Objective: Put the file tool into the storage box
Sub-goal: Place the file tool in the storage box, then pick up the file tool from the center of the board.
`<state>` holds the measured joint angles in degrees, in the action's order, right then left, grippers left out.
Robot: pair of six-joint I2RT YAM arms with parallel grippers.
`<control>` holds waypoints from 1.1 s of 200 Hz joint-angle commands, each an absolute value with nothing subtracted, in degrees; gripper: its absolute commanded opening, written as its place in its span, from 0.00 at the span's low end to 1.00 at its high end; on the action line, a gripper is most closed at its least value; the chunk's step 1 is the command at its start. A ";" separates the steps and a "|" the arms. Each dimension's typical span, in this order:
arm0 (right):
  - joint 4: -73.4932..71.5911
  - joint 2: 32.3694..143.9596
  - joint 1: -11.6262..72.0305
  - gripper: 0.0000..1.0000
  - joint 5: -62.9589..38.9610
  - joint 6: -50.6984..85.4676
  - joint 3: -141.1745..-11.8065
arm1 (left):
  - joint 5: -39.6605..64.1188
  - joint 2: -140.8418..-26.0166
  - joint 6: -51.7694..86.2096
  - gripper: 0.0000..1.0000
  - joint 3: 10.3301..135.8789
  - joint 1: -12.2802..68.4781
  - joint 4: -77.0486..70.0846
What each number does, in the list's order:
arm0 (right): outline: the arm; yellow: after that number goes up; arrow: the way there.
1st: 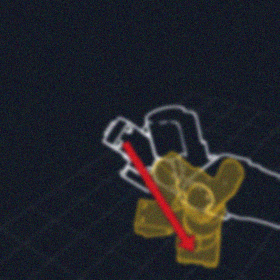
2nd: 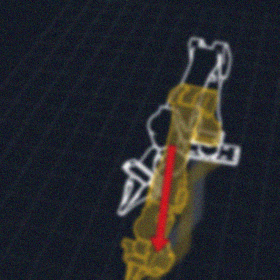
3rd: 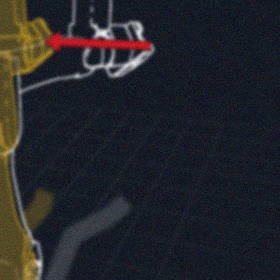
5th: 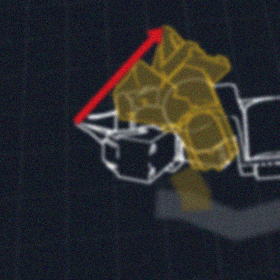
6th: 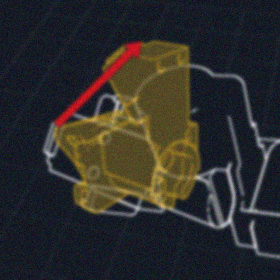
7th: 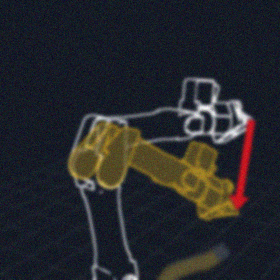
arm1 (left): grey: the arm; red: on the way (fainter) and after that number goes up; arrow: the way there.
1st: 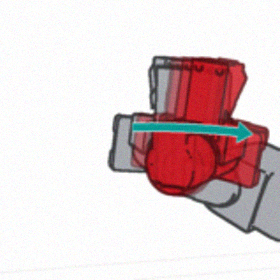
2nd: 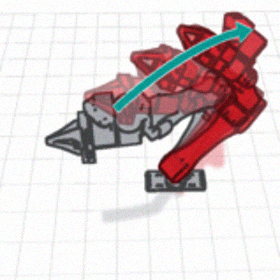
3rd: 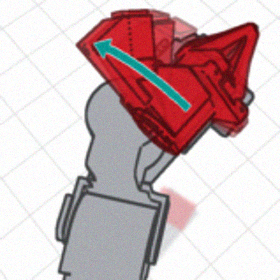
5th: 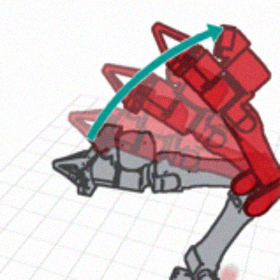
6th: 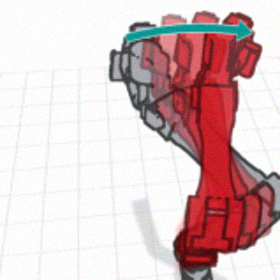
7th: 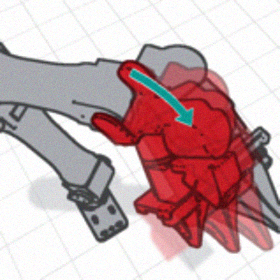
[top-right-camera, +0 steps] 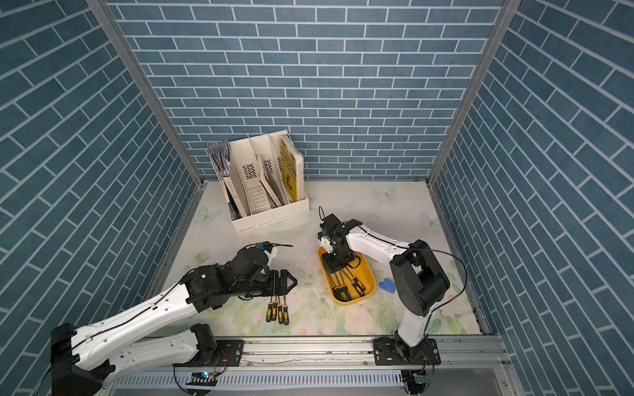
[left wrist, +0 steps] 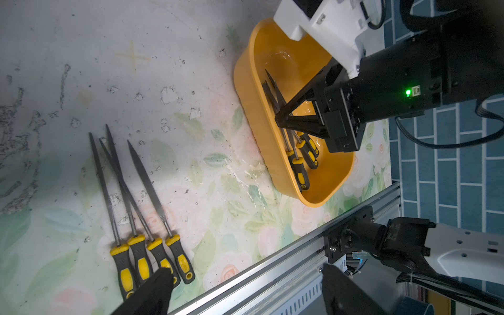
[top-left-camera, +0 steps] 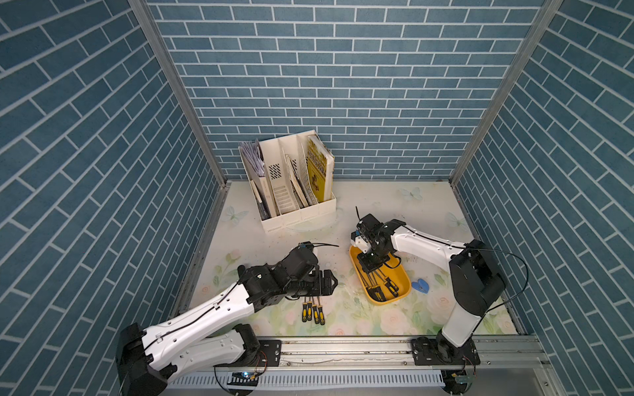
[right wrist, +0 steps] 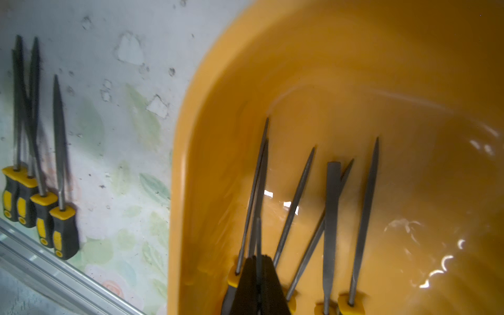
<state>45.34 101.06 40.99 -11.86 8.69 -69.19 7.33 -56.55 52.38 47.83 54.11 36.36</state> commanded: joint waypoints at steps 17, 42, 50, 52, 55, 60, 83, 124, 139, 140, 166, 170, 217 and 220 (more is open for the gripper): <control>44.15 102.16 41.31 0.23 -11.83 8.46 -68.78 | 3.97 -55.34 53.62 0.90 47.10 53.86 39.25; 44.55 100.37 40.91 0.38 -11.60 9.18 -70.07 | 2.20 -55.63 54.65 0.90 46.94 54.47 42.81; 45.07 99.48 40.55 0.40 -11.27 9.42 -70.74 | 1.95 -55.63 55.24 0.90 46.32 54.65 44.35; 45.19 99.23 40.46 0.40 -11.08 9.45 -70.93 | 1.83 -55.74 55.32 0.90 46.14 54.66 44.79; 45.46 98.84 40.29 0.41 -10.83 9.63 -71.13 | 1.84 -55.88 55.47 0.89 45.88 54.63 45.37; 45.73 98.22 40.03 0.41 -10.54 9.71 -71.43 | 1.62 -56.06 55.61 0.89 45.44 54.79 46.39; 46.66 95.03 39.02 0.41 -10.02 10.69 -73.05 | 0.31 -56.58 56.98 0.85 43.12 55.29 48.89; 46.85 91.29 39.02 0.41 -11.41 12.22 -74.38 | 2.58 -58.88 56.44 0.67 37.49 55.67 46.12; 46.85 90.86 39.27 0.40 -11.63 12.30 -74.07 | 3.43 -60.21 55.76 0.60 36.45 55.77 44.60; 46.85 90.83 39.32 0.40 -11.62 12.30 -74.08 | 3.52 -60.25 55.79 0.60 36.42 55.79 44.49; 46.12 90.34 39.73 0.38 -11.61 12.56 -72.50 | 3.52 -62.65 55.44 0.52 35.73 55.85 43.54; 45.94 90.22 39.82 0.38 -11.67 12.71 -72.10 | 3.43 -63.00 55.38 0.52 35.63 55.88 43.51; 43.95 89.47 40.26 0.37 -12.13 13.29 -68.72 | 2.97 -65.27 55.25 0.48 34.83 55.89 42.01; 43.87 89.46 40.31 0.37 -12.19 13.27 -68.63 | 2.94 -65.44 55.29 0.47 34.83 55.83 41.93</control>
<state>44.53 91.05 39.83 -11.66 11.77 -70.06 3.70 -64.53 55.86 35.42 55.55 42.52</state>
